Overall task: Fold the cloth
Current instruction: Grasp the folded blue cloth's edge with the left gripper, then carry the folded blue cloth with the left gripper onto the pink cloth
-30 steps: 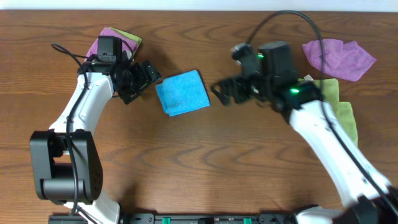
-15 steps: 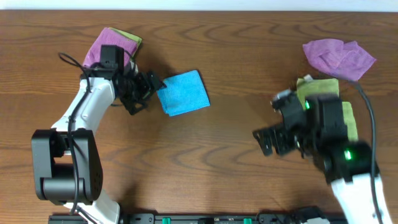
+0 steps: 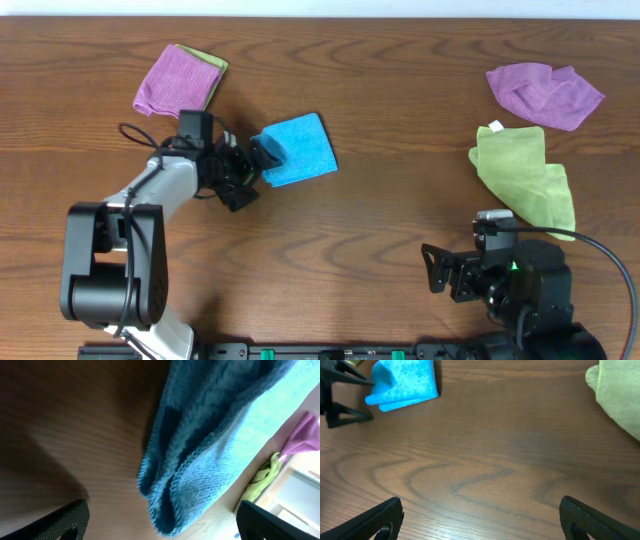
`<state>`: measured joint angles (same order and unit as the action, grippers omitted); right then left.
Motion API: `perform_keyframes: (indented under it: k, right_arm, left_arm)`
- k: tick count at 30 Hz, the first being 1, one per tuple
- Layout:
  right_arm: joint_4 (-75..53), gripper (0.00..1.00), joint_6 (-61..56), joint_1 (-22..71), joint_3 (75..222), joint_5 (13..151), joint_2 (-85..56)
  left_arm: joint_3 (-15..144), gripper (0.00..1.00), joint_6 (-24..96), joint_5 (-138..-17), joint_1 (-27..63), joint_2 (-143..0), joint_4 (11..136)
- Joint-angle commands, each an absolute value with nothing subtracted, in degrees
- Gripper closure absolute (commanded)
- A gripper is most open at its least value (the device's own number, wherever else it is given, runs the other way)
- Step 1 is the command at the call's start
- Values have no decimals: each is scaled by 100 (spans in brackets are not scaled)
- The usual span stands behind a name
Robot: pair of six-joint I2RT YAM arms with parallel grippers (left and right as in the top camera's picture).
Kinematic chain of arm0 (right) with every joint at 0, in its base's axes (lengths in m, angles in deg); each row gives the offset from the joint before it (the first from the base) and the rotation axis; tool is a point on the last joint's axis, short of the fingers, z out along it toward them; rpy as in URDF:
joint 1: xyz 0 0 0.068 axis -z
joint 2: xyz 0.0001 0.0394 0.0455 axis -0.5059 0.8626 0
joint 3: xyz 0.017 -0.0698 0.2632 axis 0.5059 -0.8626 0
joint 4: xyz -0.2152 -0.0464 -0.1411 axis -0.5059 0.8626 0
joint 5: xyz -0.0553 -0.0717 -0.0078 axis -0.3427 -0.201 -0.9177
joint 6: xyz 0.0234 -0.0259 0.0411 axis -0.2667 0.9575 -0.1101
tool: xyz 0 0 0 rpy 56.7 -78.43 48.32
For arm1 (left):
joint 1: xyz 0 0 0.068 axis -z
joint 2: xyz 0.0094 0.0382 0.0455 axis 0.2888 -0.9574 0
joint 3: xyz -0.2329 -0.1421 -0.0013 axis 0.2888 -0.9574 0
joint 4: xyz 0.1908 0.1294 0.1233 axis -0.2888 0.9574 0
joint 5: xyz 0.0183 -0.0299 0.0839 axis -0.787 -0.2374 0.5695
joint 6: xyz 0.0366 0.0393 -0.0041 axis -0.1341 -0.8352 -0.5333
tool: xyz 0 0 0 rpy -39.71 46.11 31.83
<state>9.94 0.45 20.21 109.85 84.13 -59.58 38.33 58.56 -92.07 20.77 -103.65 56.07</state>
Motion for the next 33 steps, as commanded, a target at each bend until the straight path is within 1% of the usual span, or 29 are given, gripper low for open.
perform_keyframes:
  k: [1, 3, 7, 10, 11, 12, 14, 17, 19, 20, 21, 23, 26, 30, 33]
  right_arm:
    - [1007, 1, -193, 2078, 10941, 8311, -6002]
    - [990, 1, -228, 2078, 10941, 8319, -6002]
    - [953, 1, -667, 2078, 10941, 8317, -6002]
    - [957, 1, -663, 2078, 10941, 8315, -6002]
    - [957, 1, -663, 2078, 10941, 8313, -6002]
    - [957, 1, -663, 2078, 10941, 8315, -6002]
    - [970, 1, -663, 2078, 10941, 8313, -6002]
    - [994, 1, -663, 2078, 10941, 8313, -6002]
    - [996, 1, -663, 2078, 10941, 8313, -6002]
    - [994, 1, -663, 2078, 10941, 8313, -6002]
    - [996, 1, -663, 2078, 10941, 8313, -6002]
    - [996, 1, -663, 2078, 10941, 8313, -6002]
    - [996, 1, -663, 2078, 10941, 8313, -6002]
    - [994, 1, -663, 2078, 10941, 8313, -6002]
    - [996, 1, -663, 2078, 10941, 8313, -6002]
  left_arm:
    - [3619, 5, 6385, -9259, 2292, -10254, 5271]
    - [3543, 5, 6626, -9122, 2438, -10254, 4997]
    - [3532, 5, 7002, -8689, 2713, -10254, 4632]
    - [3532, 0, 7290, -8208, 2882, -10254, 4541]
    - [3532, 6, 7380, -8011, 2936, -10254, 4541]
    - [3532, 9, 7437, -7839, 2978, -10254, 4538]
    - [3532, 21, 7487, -7432, 3067, -10254, 4512]
    - [3530, 41, 7487, -6951, 3148, -10254, 4381]
    - [3532, 59, 7480, -6875, 3155, -10254, 4178]
    - [3532, 74, 7480, -6859, 3155, -10254, 4042]
    - [3532, 80, 7480, -6859, 3155, -10254, 3889]
    - [3541, 84, 7483, -6868, 3150, -10254, 3542]
    - [3809, 93, 7485, -7096, 3113, -10247, 2884]
    - [4666, 94, 7428, -7148, 3015, -10247, 2884]
    - [5283, 93, 7122, -7144, 2930, -10247, 2960]
